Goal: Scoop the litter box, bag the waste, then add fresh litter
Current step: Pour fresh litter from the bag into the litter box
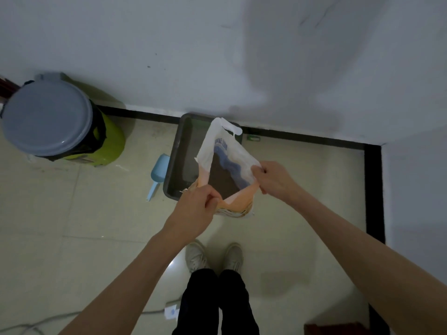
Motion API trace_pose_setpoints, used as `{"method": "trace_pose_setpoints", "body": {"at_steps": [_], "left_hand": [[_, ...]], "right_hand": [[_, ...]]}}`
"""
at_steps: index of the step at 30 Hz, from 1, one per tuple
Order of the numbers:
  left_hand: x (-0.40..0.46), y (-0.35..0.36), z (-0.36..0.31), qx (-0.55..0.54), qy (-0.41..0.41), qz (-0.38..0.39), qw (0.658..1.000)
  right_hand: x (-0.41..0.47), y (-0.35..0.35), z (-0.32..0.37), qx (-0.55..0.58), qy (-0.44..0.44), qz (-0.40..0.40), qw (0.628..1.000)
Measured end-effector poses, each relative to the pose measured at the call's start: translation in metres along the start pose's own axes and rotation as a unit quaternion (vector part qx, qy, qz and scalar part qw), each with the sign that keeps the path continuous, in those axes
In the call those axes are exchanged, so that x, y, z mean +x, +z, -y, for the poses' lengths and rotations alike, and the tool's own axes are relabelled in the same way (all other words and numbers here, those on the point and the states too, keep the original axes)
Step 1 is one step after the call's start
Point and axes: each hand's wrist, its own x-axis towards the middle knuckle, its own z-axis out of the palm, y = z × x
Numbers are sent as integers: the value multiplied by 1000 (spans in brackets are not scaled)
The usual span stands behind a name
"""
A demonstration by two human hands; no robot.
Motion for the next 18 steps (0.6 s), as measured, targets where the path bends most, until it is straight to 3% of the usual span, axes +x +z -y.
{"method": "trace_pose_setpoints", "body": {"at_steps": [7, 10, 14, 18], "left_hand": [[-1, -4, -36, 74, 29, -2, 997], [-1, 2, -63, 51, 36, 4, 998], [9, 24, -100, 139, 74, 14, 988], [23, 61, -144, 133, 105, 13, 985]], "right_hand": [[-42, -29, -24, 120, 2, -61, 991], [-58, -47, -42, 164, 13, -86, 983], [-74, -75, -75, 202, 29, -113, 972], [-82, -108, -124, 245, 57, -141, 957]]}}
